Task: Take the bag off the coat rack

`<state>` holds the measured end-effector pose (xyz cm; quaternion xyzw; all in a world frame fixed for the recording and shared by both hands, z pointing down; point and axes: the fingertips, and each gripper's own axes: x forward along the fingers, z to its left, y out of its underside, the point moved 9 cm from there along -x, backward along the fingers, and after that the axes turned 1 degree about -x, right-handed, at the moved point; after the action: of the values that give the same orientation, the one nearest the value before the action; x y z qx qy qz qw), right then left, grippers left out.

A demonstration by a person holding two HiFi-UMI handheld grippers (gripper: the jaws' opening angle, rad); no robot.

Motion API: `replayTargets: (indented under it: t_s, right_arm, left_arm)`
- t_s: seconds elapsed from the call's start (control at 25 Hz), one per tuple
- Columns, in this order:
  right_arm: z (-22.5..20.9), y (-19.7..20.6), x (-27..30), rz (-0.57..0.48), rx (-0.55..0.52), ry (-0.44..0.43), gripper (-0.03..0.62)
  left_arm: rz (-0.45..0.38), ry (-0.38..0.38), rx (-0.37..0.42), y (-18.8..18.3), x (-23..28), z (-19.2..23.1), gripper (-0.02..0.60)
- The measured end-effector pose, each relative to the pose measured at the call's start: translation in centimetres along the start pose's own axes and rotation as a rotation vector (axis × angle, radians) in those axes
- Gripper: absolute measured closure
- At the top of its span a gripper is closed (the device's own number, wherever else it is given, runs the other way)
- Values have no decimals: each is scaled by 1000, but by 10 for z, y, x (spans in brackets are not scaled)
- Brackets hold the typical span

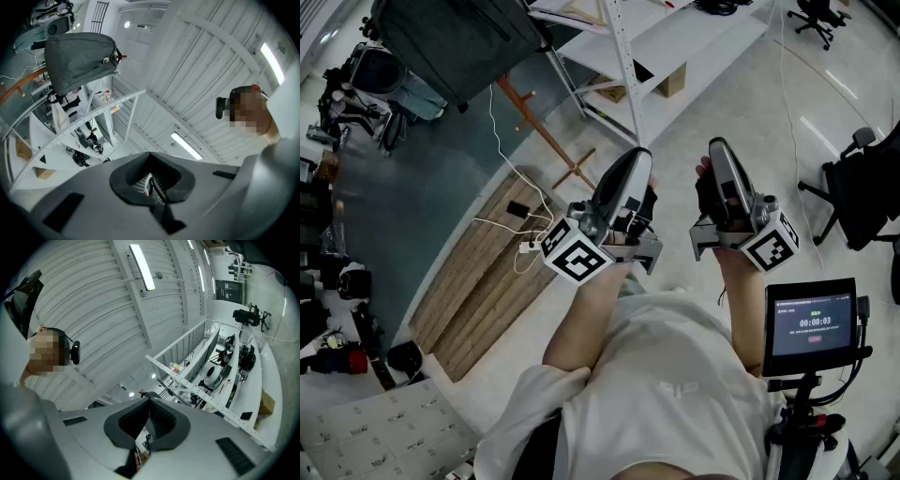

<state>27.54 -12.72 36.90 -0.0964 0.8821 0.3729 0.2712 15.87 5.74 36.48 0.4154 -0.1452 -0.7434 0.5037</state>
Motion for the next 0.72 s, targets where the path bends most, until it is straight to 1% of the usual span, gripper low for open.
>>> replayTargets:
  t_s: [0.08, 0.16, 0.28, 0.4, 0.56, 0.72]
  right_arm:
    - [3, 0, -3, 6, 8, 1, 585]
    - [4, 10, 11, 16, 12, -6, 585]
    - [-12, 58, 78, 46, 21, -2, 585]
    - [-25, 105, 144, 82, 38, -28, 585]
    - [-24, 157, 213, 135, 57, -55, 585]
    - [-24, 204, 278, 177, 58, -85, 585]
  left_arm:
    - [-8, -10, -2, 2, -4, -4, 577]
    - [-17, -21, -2, -11, -10, 6, 577]
    - [-41, -43, -5, -70, -23, 60, 575]
    - [-59, -65, 0, -124, -37, 109, 575]
    - [-78, -96, 29, -186, -57, 148, 575]
    - [-92, -133, 81, -246, -78, 183, 575]
